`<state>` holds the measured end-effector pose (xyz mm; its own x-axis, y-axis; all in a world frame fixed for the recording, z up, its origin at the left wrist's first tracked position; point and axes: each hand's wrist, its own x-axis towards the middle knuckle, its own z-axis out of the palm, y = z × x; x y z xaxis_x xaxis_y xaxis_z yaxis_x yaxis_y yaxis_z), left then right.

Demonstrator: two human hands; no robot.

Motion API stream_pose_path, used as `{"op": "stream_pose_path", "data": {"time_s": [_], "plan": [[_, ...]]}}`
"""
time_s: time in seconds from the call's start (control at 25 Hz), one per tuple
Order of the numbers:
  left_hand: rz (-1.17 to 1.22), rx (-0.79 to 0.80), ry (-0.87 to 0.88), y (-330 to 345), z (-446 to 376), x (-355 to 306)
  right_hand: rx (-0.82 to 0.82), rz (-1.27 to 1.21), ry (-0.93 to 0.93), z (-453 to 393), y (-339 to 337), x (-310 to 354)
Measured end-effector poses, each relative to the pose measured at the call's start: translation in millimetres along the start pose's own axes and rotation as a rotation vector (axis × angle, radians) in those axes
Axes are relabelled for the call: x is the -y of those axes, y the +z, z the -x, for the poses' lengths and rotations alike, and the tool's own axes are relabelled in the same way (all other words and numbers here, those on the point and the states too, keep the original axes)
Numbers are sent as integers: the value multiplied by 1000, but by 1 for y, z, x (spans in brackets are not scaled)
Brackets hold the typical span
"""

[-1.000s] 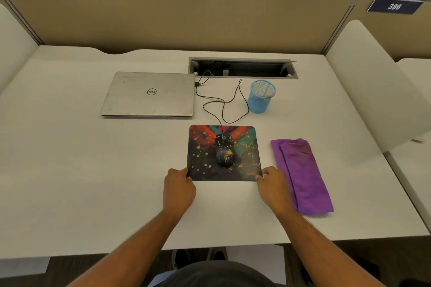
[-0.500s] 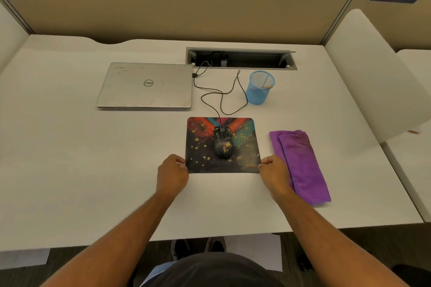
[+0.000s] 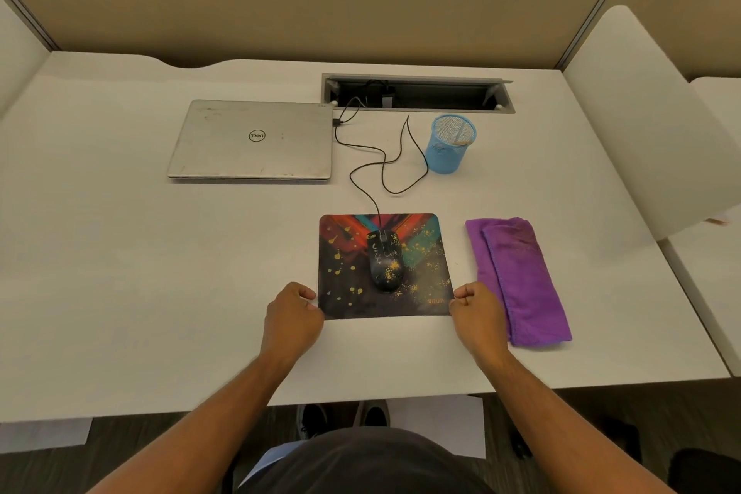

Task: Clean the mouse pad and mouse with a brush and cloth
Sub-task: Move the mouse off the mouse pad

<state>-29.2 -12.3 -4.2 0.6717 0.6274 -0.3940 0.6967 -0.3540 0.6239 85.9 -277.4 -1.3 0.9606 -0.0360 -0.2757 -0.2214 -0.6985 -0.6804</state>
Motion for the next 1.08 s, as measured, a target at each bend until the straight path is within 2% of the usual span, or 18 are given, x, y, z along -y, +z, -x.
{"op": "stream_pose_path", "data": {"time_s": [0.44,0.72,1.08], "plan": [[-24,28,15,0,14,6,13,56,-57,13,0,-10],[-57,-83,260,38,30,-47,-40,167,-237,6,1,-4],[-350,-155,101,88,19,-96,-89,188,-357,2,11,-18]]}}
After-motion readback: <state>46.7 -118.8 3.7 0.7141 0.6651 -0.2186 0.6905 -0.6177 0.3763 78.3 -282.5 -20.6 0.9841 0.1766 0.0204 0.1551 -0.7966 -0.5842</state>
